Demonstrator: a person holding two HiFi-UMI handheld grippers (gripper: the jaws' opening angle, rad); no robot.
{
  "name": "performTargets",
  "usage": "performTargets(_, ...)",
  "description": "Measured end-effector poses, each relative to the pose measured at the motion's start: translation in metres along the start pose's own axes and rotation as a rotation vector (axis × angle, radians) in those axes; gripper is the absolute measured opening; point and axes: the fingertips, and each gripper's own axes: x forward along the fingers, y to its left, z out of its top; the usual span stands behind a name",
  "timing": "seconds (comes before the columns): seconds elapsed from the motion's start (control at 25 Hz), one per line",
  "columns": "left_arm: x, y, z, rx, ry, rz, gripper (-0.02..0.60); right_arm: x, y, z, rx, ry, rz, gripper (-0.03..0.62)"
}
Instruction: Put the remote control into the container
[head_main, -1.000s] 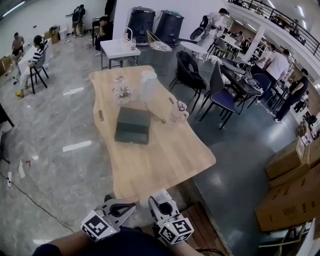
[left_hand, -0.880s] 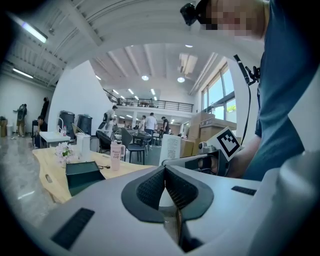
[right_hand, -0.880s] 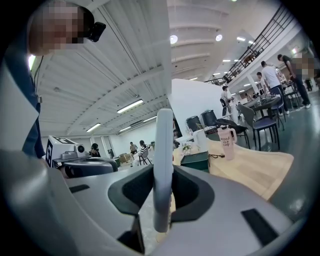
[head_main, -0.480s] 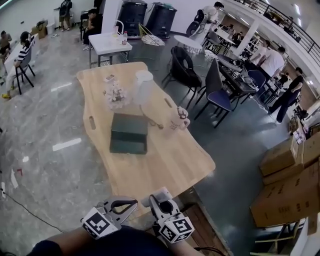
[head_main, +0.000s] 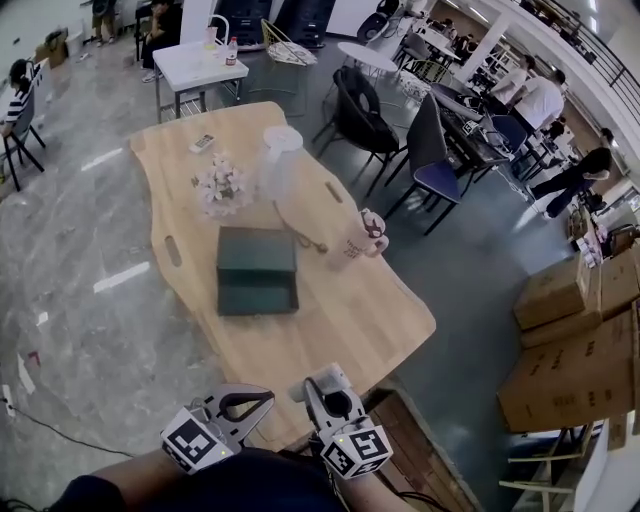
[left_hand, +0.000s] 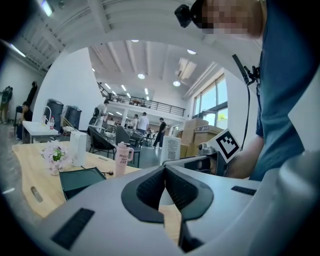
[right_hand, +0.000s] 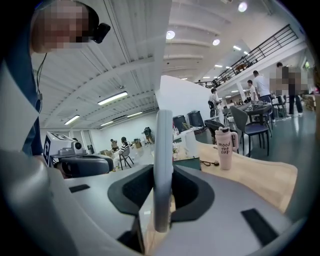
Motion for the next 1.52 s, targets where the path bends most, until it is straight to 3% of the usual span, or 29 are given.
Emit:
performTargets(0.08, 0.004, 0.006, 0.0, -0.021, -0.001, -0.003, 0.012, 0.009, -0.002, 0.001, -0.014, 0.008, 0.005, 0.107)
performTargets(0.28, 0.02, 0.014, 0.0, 0.013, -0.001, 0.012, 0.012, 0.033, -0.013, 0.003, -0.085, 0.031, 0.054, 0.107)
performTargets(0.52, 0.023, 0.011, 0.004, -0.021, 0.0, 0.075, 0.012, 0.067, -0.022, 0.012, -0.283, 0.072, 0.122, 0.107)
performTargets(0.8, 0.009, 0.023, 0.005, -0.036, -0.007, 0.165, 0.012, 0.119, -0.023, 0.013, -0.539, 0.135, 0.142, 0.107)
performTargets(1.04, -0.005, 0.035, 0.0, -0.059, -0.008, 0.211, 0.012, 0.17, -0.015, -0.007, -0.826, 0.212, 0.159, 0.107)
performTargets(1.28, -0.013, 0.049, -0.002, -0.058, -0.022, 0.238, 0.012, 0.216, -0.012, -0.042, -1.041, 0.303, 0.174, 0.107)
performTargets(1.52, -0.022, 0.06, -0.006, -0.098, -0.041, 0.265, 0.012, 0.263, -0.034, -0.089, -1.229, 0.46, 0.171, 0.107)
